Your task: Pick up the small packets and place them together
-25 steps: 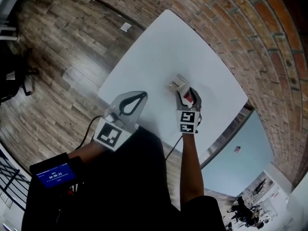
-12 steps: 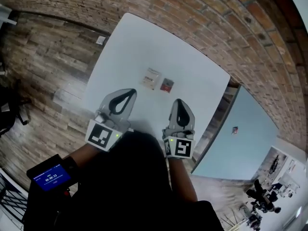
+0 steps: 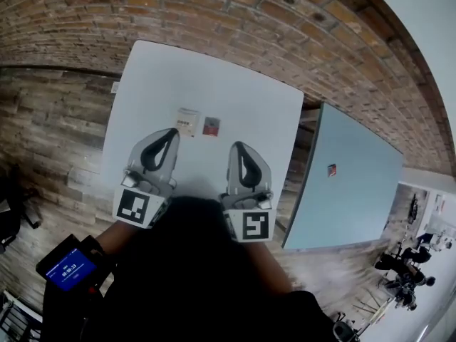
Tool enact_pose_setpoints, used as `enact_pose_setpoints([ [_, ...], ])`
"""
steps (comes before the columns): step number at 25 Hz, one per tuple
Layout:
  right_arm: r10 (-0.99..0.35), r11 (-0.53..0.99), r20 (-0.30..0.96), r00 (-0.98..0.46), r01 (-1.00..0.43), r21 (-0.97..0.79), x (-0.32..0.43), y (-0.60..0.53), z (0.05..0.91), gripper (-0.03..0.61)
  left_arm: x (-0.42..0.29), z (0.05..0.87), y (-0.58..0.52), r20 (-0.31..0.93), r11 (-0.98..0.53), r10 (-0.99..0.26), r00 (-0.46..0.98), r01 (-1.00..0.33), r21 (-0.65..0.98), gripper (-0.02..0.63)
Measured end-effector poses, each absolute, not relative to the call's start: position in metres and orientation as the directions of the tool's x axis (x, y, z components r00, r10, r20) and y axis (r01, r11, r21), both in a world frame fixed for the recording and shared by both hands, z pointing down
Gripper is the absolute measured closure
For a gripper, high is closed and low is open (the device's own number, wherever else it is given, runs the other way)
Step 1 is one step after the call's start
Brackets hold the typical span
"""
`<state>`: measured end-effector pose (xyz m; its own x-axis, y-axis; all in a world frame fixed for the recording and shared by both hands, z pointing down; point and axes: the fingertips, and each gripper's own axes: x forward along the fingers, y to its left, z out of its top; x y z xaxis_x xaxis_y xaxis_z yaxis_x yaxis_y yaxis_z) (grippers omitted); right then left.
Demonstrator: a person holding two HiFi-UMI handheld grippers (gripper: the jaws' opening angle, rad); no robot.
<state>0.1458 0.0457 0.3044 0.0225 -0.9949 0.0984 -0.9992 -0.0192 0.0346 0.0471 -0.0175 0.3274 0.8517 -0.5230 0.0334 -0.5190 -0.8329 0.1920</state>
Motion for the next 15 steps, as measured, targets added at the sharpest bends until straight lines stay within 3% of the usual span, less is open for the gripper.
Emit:
enact_pose_setpoints([
  [15, -0.998, -0.048, 0.047, 0.05, -0.998, 0.052, 0.153, 0.049, 0.282, 0.578, 0.047, 0.306, -0.014, -0.009, -0.823, -0.55, 0.835, -0.541, 0.175, 0.614],
])
